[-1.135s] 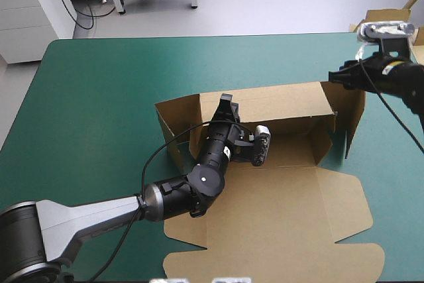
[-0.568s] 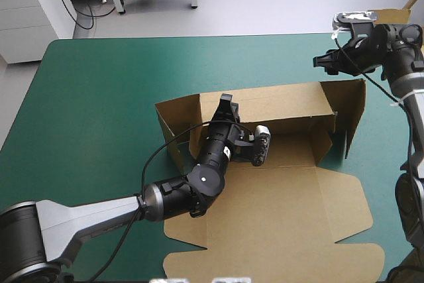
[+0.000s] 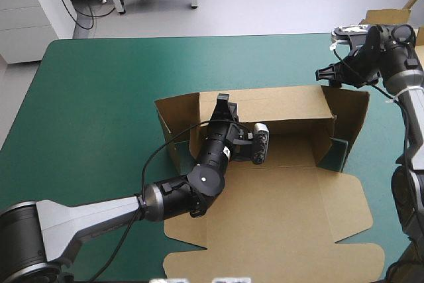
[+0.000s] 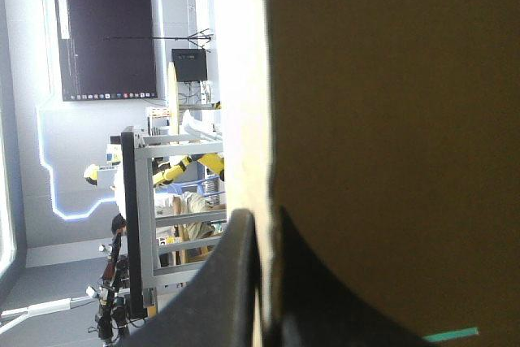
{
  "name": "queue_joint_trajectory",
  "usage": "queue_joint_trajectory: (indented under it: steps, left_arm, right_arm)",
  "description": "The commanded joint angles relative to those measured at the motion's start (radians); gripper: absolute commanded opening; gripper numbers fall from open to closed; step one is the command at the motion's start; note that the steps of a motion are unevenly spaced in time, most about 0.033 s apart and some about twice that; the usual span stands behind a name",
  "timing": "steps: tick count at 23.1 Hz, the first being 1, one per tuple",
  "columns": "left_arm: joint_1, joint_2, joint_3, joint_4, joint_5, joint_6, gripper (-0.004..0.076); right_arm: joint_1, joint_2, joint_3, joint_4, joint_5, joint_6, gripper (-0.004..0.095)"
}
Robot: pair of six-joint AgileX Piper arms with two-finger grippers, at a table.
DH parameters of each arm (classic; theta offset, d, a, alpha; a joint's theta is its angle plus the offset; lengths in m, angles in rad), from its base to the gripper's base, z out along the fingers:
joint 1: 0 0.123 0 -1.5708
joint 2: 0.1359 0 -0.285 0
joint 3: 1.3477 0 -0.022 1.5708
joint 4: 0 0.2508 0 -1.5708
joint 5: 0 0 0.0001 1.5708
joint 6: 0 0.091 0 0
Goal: Fold the box
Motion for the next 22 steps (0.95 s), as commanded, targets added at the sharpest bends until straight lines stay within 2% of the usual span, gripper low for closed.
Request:
queue_joint_trajectory:
  steps: [1, 10, 19, 22]
  left_arm:
    - [-0.013, -0.021, -0.013, -0.013, -0.044, -0.031, -0.0008]
    - [-0.013, -0.021, -0.013, -0.013, -0.043, -0.033, -0.0008]
    - [-0.013, -0.02, -0.013, -0.013, -0.045, -0.074, -0.0008]
    - [-0.013, -0.018, -0.013, -0.013, -0.045, -0.074, -0.0008]
  right_arm:
    - [-0.008, -0.052, -0.025, -0.005, 0.017, 0.027, 0.0551]
    - [-0.008, -0.143, 0.021, 0.005, 0.017, 0.046, 0.0551]
    - [-0.008, -0.29, 0.287, 0.053, -0.013, -0.027, 0.0551]
    - [-0.008, -0.369, 0.403, 0.147, -0.082, -0.121, 0.0551]
